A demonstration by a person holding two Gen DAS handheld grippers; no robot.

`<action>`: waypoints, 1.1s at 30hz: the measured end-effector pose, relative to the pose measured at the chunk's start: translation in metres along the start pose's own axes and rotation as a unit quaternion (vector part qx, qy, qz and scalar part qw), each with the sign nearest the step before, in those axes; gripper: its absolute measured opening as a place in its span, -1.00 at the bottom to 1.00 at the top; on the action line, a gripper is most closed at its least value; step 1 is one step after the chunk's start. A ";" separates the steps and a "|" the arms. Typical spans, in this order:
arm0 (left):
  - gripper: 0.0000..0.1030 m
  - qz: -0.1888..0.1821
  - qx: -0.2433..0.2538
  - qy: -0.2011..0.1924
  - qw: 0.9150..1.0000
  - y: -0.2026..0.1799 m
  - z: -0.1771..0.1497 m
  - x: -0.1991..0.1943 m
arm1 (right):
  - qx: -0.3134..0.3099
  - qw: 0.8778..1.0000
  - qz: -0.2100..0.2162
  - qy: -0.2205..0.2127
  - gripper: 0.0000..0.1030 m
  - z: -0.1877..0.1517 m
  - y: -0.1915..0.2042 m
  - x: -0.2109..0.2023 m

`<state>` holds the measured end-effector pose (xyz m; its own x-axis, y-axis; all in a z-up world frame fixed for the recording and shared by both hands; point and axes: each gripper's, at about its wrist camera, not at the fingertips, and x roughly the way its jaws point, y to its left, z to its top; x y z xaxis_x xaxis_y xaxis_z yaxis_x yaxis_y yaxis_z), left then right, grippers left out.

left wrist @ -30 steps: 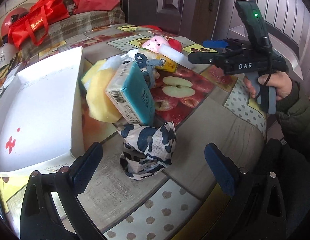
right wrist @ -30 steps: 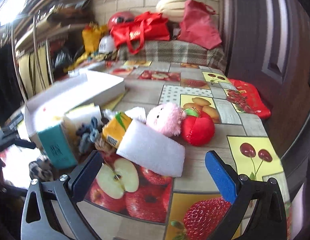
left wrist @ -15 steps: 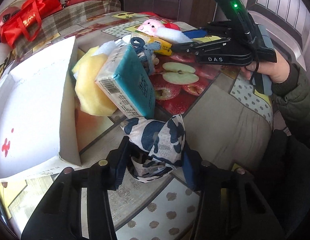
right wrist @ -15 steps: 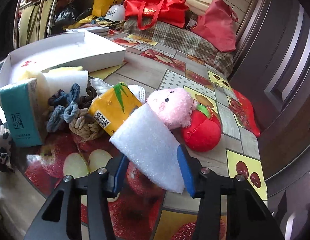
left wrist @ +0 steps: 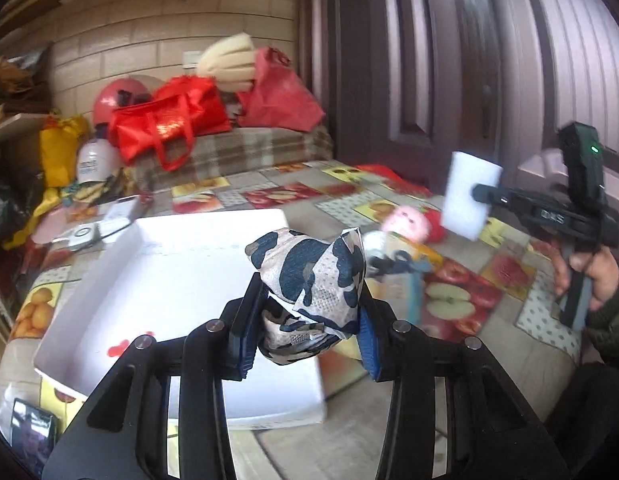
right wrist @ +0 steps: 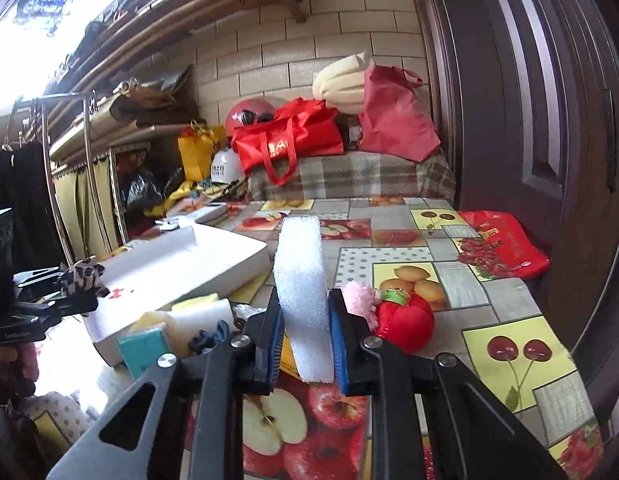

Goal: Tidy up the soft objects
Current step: 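Drop the cloth into the white box with the left tool while the right tool drops the foam strip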

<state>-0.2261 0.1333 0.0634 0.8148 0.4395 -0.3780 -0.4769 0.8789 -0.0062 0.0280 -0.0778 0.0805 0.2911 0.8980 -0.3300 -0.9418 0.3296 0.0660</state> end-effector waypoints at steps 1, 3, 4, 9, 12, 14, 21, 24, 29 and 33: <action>-0.21 0.027 -0.007 -0.006 1.000 0.007 -0.003 0.003 | 0.007 1.000 0.006 -0.010 -0.61 -0.003 0.003 0.001; -0.21 0.058 -0.035 -0.005 0.998 0.023 -0.005 0.006 | 0.019 0.999 0.017 -0.019 -0.61 -0.009 0.010 0.004; -0.21 0.072 -0.049 -0.015 0.996 0.030 -0.006 0.004 | 0.020 0.999 0.021 -0.018 -0.61 -0.011 0.014 0.005; -0.21 0.140 -0.066 -0.022 0.988 0.049 -0.010 0.005 | 0.025 0.998 0.042 -0.046 -0.61 -0.008 0.032 0.004; -0.21 0.152 -0.071 -0.017 0.986 0.058 -0.013 0.009 | 0.027 0.997 0.054 -0.037 -0.61 -0.009 0.042 0.012; -0.21 0.162 -0.063 -0.017 0.985 0.060 -0.012 0.012 | 0.020 0.997 0.058 -0.039 -0.61 -0.009 0.050 0.015; -0.20 0.180 -0.064 -0.018 0.981 0.069 -0.007 0.028 | 0.003 0.997 0.073 -0.037 -0.61 -0.009 0.074 0.028; -0.20 0.192 -0.074 -0.026 0.978 0.075 -0.004 0.031 | -0.003 0.996 0.084 -0.030 -0.61 -0.010 0.085 0.035; -0.20 0.201 -0.105 -0.024 0.974 0.088 -0.002 0.034 | -0.024 0.994 0.103 -0.026 -0.61 -0.010 0.111 0.045; -0.20 0.197 -0.126 -0.027 0.972 0.095 -0.004 0.032 | -0.043 0.992 0.120 -0.021 -0.61 -0.011 0.134 0.053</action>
<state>-0.2468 0.2303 0.0474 0.5651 0.7480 -0.3482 -0.8157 0.5699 -0.0995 -0.0847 0.0104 0.0617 0.0626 0.9596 -0.2742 -0.9951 0.0812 0.0571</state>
